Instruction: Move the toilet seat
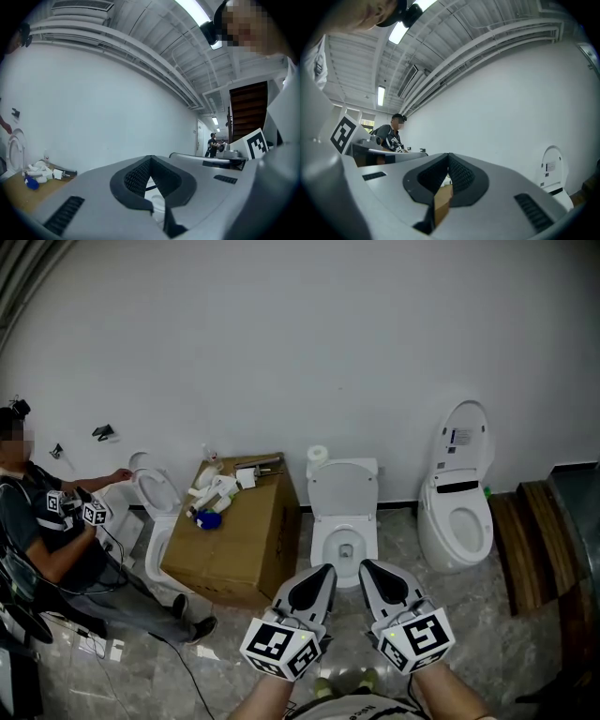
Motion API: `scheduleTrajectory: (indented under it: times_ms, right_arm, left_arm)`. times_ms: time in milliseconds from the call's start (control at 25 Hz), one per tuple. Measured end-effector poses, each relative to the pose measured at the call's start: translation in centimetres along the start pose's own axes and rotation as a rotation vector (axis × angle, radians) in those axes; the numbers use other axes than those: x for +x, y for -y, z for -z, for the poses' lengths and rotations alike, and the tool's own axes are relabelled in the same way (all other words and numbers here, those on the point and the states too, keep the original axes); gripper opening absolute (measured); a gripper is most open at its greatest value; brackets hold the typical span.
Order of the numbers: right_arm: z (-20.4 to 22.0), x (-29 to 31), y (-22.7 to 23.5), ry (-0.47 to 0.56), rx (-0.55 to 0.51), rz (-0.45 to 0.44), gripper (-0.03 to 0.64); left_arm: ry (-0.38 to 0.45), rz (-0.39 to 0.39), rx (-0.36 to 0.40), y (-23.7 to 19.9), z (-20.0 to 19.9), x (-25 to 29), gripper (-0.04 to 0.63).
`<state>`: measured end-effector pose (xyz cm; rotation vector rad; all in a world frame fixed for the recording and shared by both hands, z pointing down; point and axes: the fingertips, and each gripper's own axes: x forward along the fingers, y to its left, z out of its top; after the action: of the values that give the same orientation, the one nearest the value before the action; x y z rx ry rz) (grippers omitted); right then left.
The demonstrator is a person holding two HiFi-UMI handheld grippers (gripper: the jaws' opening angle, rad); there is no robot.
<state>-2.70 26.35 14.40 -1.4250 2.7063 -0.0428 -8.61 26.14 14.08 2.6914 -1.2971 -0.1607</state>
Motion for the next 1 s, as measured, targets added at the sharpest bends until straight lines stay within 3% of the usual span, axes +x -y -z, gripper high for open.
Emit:
scheduleTrajectory:
  times_ms: [480, 1000]
  right_arm:
    - [0.2, -0.5, 1.5, 0.004, 0.016, -0.031, 0.014]
    - [0.4, -1.0, 5.4, 0.024, 0.065, -0.002, 0.014]
  left_arm:
    - [0.007, -0.064, 0.009, 0.5, 0.2, 0.8, 0.003]
    - [0.002, -0.089, 0.016, 0.8, 0.8, 2.8, 0.003]
